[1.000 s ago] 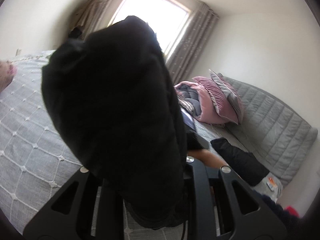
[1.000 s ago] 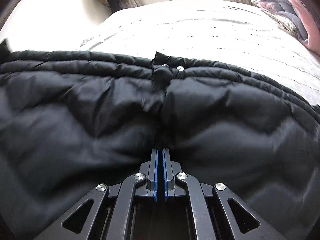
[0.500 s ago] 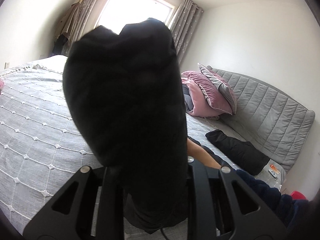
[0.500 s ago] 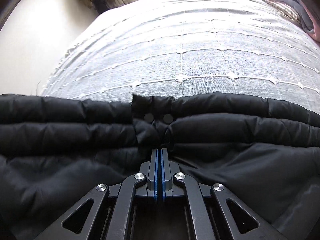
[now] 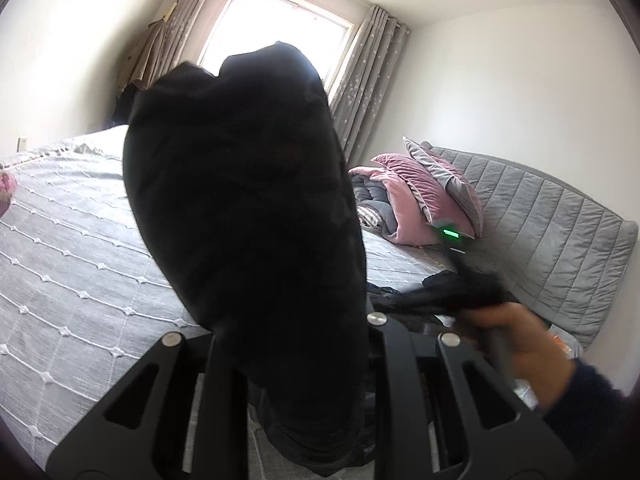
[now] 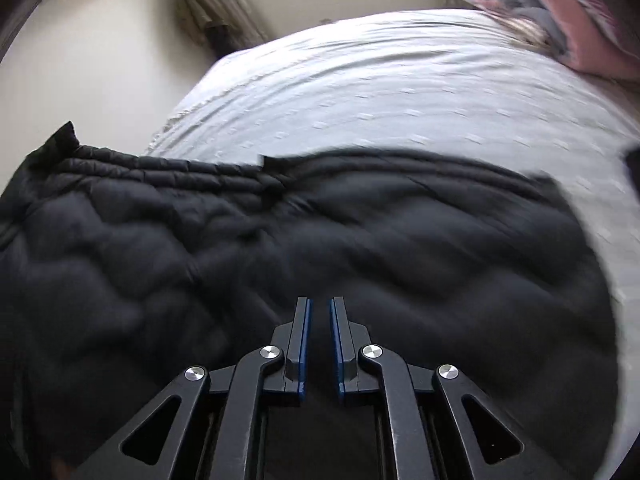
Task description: Fold large clothes
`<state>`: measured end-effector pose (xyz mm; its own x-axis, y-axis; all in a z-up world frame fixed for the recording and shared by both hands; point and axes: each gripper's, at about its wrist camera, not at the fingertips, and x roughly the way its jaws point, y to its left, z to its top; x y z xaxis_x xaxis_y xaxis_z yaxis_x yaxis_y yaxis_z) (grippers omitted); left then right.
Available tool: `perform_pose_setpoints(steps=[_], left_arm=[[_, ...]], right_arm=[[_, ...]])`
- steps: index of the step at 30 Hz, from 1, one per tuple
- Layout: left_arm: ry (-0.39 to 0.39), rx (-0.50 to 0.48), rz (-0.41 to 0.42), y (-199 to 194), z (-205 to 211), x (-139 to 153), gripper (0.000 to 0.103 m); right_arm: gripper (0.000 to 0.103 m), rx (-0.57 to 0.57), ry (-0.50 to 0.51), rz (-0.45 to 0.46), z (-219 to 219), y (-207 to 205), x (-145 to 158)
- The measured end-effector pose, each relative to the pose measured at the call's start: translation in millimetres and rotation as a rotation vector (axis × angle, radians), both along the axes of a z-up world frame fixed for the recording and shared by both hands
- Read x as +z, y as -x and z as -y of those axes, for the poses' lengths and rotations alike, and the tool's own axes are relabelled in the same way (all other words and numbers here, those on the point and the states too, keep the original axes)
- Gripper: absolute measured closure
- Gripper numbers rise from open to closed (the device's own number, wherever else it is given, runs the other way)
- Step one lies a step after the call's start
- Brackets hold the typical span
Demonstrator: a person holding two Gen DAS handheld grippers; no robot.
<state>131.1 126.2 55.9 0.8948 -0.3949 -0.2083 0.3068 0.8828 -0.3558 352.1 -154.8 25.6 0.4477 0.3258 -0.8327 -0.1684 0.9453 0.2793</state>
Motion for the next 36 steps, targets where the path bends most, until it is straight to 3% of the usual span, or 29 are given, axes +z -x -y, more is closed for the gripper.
perform_pose_setpoints(steps=[4, 7, 11, 12, 14, 16, 21, 25, 32, 36], left_arm=[[-0.009, 0.004, 0.014, 2.2, 4.3, 2.5, 0.081], [-0.025, 0.011, 0.023, 3.4, 7.8, 5.5, 0.082], [-0.056, 0.023, 0.037, 3.6, 17.4, 9.8, 0.082], [-0.063, 0.028, 0.038, 3.7, 20.3, 10.3, 0.082], [-0.062, 0.032, 0.038, 3.7, 25.6, 12.1, 0.082], [-0.072, 0.031, 0.046, 5.7, 35.3, 16.1, 0.082], [-0.121, -0.005, 0.074, 7.4, 70.4, 28.7, 0.082], [-0.184, -0.055, 0.081, 2.3, 110.1, 34.9, 0.082], [-0.329, -0.189, 0.029, -22.0, 198.2, 11.7, 0.077], [-0.354, -0.333, -0.030, -22.7, 227.2, -14.6, 0.056]], right_arm=[[0.091, -0.125, 0.056, 0.024, 63.7, 50.5, 9.4], [0.085, -0.312, 0.073, 0.020, 126.0, 67.8, -10.0], [0.081, -0.451, -0.126, -0.070, 189.7, 76.7, -50.4], [0.079, -0.451, -0.180, -0.083, 194.6, 75.6, -58.3], [0.064, -0.432, -0.275, -0.094, 198.3, 72.2, -71.5], [0.063, -0.417, -0.313, -0.083, 193.8, 70.0, -76.5], [0.063, -0.341, -0.155, -0.025, 161.3, 65.5, -70.7], [0.063, -0.310, -0.164, -0.013, 155.7, 62.5, -75.0], [0.063, -0.316, -0.340, -0.044, 172.7, 59.2, -86.7], [0.063, -0.468, -0.597, -0.089, 210.7, 68.8, -93.1]])
